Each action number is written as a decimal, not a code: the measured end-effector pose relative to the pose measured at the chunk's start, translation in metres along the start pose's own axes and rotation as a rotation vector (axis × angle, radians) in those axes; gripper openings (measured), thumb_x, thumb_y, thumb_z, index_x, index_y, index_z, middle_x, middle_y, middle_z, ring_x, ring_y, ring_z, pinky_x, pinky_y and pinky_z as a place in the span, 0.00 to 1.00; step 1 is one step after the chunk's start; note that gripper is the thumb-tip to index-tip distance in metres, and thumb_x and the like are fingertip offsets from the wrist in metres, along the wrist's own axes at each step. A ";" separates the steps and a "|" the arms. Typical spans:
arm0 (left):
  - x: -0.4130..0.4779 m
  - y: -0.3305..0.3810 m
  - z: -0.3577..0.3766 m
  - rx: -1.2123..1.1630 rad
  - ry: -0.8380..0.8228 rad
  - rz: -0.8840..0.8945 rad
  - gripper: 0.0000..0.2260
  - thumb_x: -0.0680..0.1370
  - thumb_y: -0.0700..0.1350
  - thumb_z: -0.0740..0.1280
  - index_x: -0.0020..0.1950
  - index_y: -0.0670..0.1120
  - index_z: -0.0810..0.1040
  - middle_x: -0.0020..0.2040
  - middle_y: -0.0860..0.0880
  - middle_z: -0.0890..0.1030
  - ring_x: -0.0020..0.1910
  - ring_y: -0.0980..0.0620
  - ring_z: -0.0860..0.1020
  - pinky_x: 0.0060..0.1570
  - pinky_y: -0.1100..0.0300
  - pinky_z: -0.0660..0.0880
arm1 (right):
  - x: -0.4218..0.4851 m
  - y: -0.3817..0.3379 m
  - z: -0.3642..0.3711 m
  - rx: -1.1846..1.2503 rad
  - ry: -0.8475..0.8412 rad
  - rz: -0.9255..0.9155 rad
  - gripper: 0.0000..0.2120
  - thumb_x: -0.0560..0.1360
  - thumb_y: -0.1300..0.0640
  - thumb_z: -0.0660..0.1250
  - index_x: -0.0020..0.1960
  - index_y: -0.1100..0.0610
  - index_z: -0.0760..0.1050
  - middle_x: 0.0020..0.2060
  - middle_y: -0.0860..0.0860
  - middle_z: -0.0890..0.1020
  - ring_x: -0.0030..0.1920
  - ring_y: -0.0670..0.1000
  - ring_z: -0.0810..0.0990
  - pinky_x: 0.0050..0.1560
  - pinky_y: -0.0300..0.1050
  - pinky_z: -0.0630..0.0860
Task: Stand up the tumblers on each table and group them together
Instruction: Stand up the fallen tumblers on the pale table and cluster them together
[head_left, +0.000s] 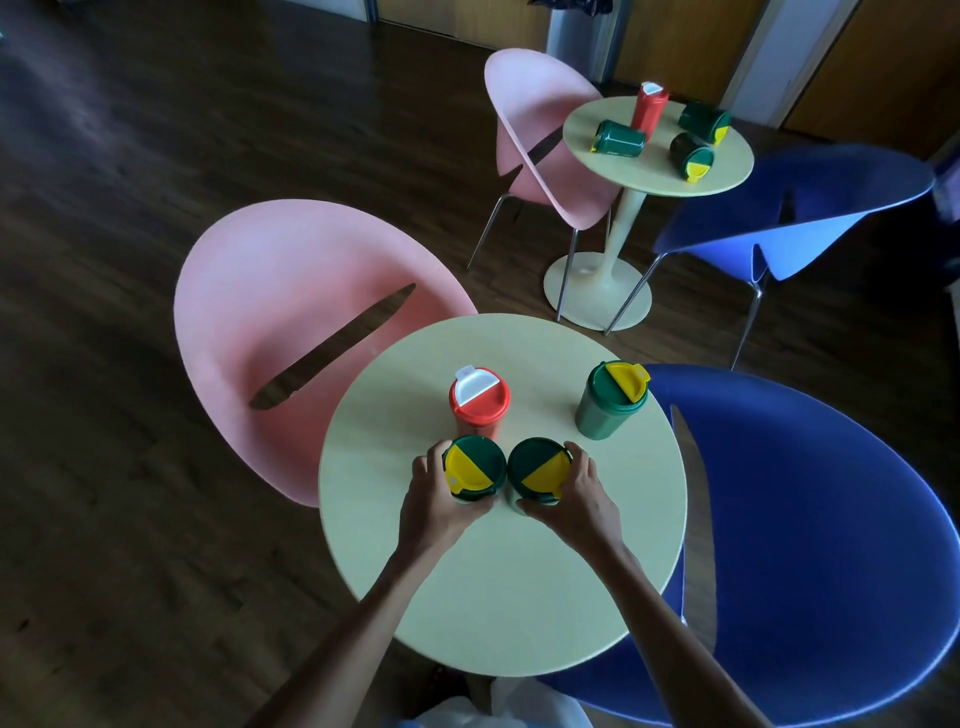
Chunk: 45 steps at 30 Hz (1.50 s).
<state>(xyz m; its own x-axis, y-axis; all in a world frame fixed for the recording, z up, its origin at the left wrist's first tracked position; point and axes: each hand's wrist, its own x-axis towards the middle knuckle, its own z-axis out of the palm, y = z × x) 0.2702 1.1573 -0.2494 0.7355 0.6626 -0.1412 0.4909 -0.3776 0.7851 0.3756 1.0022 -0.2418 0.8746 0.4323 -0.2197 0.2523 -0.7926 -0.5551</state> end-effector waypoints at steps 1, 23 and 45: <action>0.000 -0.001 0.000 -0.006 0.000 0.003 0.38 0.60 0.55 0.79 0.66 0.52 0.66 0.58 0.50 0.71 0.55 0.51 0.73 0.47 0.54 0.76 | 0.001 0.001 0.000 0.000 -0.003 -0.002 0.47 0.63 0.40 0.75 0.72 0.54 0.56 0.68 0.50 0.69 0.63 0.54 0.74 0.49 0.49 0.76; 0.116 0.043 -0.015 0.399 -0.225 0.155 0.43 0.61 0.57 0.76 0.72 0.51 0.61 0.64 0.45 0.69 0.64 0.44 0.69 0.57 0.50 0.71 | 0.139 0.043 -0.101 -0.211 -0.080 0.105 0.52 0.61 0.40 0.77 0.75 0.52 0.52 0.68 0.58 0.64 0.66 0.62 0.67 0.59 0.64 0.72; 0.118 0.044 -0.014 0.414 -0.213 0.161 0.42 0.62 0.56 0.76 0.71 0.53 0.60 0.60 0.46 0.69 0.56 0.44 0.76 0.47 0.53 0.75 | 0.140 -0.024 -0.052 -0.115 -0.337 -0.212 0.46 0.61 0.51 0.80 0.73 0.52 0.59 0.66 0.57 0.68 0.64 0.59 0.70 0.58 0.50 0.72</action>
<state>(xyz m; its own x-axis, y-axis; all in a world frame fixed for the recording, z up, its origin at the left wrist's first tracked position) 0.3723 1.2284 -0.2227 0.8754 0.4438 -0.1917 0.4755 -0.7187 0.5073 0.5133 1.0596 -0.2178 0.6183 0.6926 -0.3715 0.4735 -0.7055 -0.5273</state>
